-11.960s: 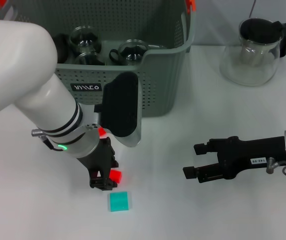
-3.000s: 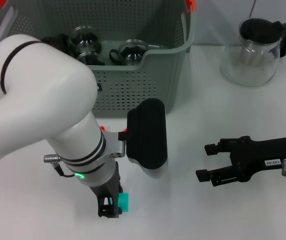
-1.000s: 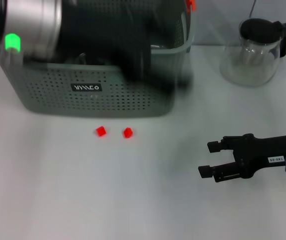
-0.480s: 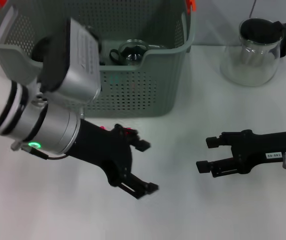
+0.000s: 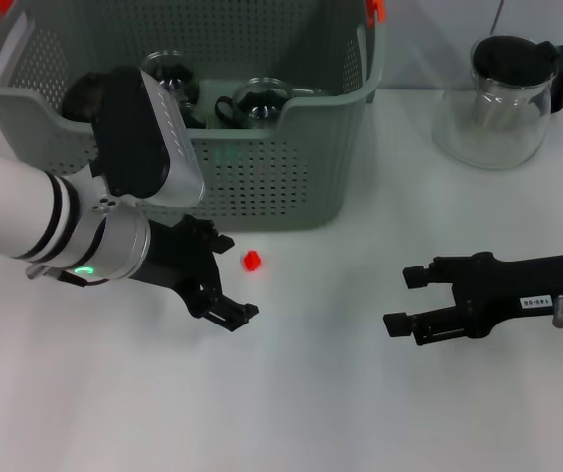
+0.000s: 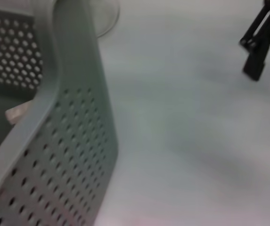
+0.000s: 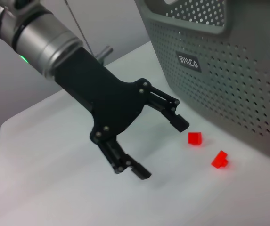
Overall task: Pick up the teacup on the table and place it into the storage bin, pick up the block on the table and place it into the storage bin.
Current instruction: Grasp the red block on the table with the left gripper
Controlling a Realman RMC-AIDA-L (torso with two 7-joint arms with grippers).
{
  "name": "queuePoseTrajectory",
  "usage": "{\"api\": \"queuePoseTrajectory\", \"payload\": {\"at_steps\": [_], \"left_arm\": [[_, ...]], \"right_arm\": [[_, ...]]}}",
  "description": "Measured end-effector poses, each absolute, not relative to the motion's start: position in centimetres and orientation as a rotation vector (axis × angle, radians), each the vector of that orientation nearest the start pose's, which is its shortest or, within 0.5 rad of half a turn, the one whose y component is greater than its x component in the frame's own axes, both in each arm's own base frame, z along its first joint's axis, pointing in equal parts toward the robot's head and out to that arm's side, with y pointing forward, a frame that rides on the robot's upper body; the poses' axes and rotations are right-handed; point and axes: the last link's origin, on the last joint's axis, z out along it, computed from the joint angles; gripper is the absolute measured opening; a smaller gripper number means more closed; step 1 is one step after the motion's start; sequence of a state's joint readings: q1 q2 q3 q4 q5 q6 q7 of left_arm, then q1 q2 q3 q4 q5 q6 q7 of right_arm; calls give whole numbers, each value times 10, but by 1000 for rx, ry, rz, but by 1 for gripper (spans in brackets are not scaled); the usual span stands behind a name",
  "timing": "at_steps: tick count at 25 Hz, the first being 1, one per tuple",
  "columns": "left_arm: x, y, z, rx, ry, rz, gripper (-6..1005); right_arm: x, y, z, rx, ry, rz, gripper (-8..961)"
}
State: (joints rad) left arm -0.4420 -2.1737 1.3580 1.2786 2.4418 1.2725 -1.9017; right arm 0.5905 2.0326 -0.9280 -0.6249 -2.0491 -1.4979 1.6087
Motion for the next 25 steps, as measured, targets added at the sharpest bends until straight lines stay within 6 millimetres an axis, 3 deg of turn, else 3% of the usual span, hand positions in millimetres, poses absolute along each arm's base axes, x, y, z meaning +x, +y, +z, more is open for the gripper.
{"api": "queuePoseTrajectory", "payload": {"at_steps": [9, 20, 25], "left_arm": [[-210, 349, -37, -2748, -321, 275, 947], [-199, 349, -21, -2587, -753, 296, 947], [-205, 349, -18, -2549, -831, 278, 947]], "right_arm": [[258, 334, -21, -2899, 839, 425, 947], [257, 335, -20, -2896, 834, 432, 947], [253, 335, -24, -2909, 797, 444, 946]]}}
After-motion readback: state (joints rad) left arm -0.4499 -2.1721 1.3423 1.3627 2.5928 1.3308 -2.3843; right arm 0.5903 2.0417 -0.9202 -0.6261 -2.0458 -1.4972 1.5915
